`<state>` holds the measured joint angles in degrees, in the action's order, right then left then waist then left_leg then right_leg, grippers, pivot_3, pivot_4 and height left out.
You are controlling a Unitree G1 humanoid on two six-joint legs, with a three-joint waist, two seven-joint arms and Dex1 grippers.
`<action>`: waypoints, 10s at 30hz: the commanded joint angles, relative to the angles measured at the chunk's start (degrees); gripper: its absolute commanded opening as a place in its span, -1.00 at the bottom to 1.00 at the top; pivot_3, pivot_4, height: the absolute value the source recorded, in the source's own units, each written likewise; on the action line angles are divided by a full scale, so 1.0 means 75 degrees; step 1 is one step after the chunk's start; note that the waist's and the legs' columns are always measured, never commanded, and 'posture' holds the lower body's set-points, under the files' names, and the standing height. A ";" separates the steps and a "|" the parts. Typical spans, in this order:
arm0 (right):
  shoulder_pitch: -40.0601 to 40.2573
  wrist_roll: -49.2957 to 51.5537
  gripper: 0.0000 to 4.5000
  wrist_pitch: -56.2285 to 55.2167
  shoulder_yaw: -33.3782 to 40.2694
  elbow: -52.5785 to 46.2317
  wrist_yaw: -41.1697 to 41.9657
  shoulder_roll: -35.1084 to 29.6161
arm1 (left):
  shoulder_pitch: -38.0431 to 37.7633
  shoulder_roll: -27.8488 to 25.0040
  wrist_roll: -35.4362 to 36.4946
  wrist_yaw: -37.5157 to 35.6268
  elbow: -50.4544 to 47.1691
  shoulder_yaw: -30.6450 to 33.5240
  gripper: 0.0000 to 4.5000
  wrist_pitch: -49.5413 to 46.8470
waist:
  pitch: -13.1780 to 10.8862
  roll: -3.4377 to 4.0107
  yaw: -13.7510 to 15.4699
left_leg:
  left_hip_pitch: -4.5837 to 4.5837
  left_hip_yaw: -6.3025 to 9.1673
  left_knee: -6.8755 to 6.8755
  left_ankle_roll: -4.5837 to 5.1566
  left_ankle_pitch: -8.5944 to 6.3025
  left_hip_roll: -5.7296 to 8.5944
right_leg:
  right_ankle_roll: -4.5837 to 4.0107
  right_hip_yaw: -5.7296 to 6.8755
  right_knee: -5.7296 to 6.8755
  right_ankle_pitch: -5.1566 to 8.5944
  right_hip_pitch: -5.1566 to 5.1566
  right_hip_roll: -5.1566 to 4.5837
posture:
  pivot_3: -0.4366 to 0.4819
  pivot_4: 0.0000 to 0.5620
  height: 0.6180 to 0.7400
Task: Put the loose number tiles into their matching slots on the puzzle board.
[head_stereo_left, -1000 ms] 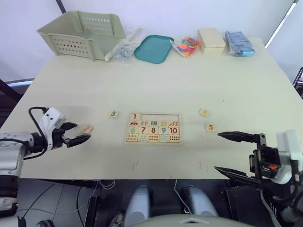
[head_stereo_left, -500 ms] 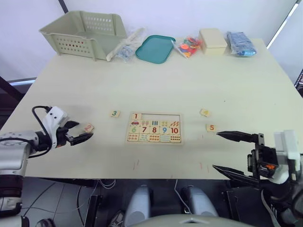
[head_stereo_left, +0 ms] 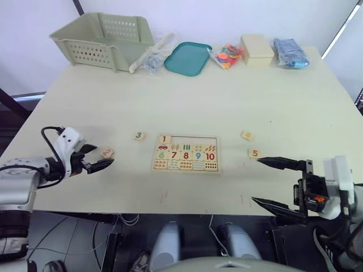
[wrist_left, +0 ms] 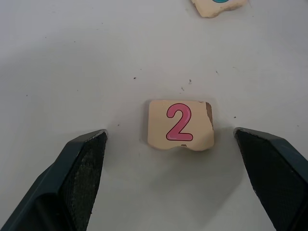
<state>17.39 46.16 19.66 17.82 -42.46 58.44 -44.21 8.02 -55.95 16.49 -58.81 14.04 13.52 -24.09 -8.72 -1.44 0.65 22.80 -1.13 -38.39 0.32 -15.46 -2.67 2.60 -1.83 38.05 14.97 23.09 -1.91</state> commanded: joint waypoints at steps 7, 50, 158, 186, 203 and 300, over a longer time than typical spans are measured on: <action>-0.0103 -0.0026 1.00 -0.0139 -0.0023 -0.0089 0.0036 0.0062 | -0.0184 -0.0032 0.0040 0.0078 -0.0302 0.0084 0.43 -0.0114 | 0.0000 0.0000 0.0001 | 0.0000 0.0000 0.0000 0.0000 0.0000 0.0000 | 0.0000 -0.0001 0.0000 0.0000 0.0000 0.0000 | -0.05 -0.47 1.00; -0.0096 0.0118 1.00 -0.0354 0.0241 0.0040 0.0457 0.0035 | -0.0514 0.2806 0.1629 0.5364 -0.7596 0.2045 -0.14 -0.8297 | 0.0002 -0.0007 -0.0047 | -0.0004 0.0039 -0.0003 -0.0001 0.0000 0.0002 | 0.0000 -0.0005 0.0005 -0.0001 -0.0004 0.0006 | -0.05 -0.47 1.00; 0.0546 0.0471 1.00 -0.0056 0.0333 -0.0917 -0.0286 -0.0081 | 0.2820 -0.0565 -0.0012 -0.4492 0.4388 -0.3944 0.16 0.6631 | 0.0002 0.0007 0.0003 | 0.0005 0.0003 -0.0003 0.0000 0.0000 -0.0004 | -0.0004 0.0004 0.0001 0.0002 0.0001 0.0010 | -0.05 -0.47 1.00; 0.0749 0.0384 1.00 -0.0123 0.0344 -0.1021 -0.0396 -0.0030 | 0.2938 -0.0473 0.0082 -0.4492 0.4083 -0.3717 -0.53 0.6570 | 0.0039 0.0064 0.0023 | -0.0001 0.0002 -0.0004 0.0001 0.0000 -0.0001 | -0.0003 0.0003 0.0001 0.0002 -0.0004 0.0007 | -0.05 -0.47 1.00; 0.0776 -0.0092 1.00 -0.0611 0.0337 -0.1017 -0.0819 0.0577 | 0.6104 -0.0389 -0.1765 -0.4218 -0.0094 -0.4823 -0.53 0.0615 | 0.0019 0.0020 -0.0047 | 0.0012 0.0022 -0.0013 0.0000 0.0000 -0.0002 | 0.0000 0.0003 0.0001 0.0006 -0.0001 0.0027 | -0.05 -0.47 1.00; 0.2462 -0.1118 1.00 -0.1261 -0.0015 -0.2021 -0.1886 0.1319 | 0.6864 0.2578 -0.4869 -0.3524 0.1105 -0.6129 -0.53 -0.0013 | 0.0017 0.0017 0.0005 | 0.0017 0.0023 -0.0015 0.0001 0.0000 0.0000 | 0.0000 -0.0002 0.0000 0.0006 0.0001 0.0026 | -0.05 -0.47 1.00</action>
<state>35.41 37.78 11.40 17.77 -55.62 44.45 -34.52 59.33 -36.60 -19.59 -84.91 23.52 -32.29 -24.48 -8.60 -1.31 0.69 22.92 -0.95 -38.51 0.32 -15.46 -2.67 2.60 -1.84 38.04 15.01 23.10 -1.72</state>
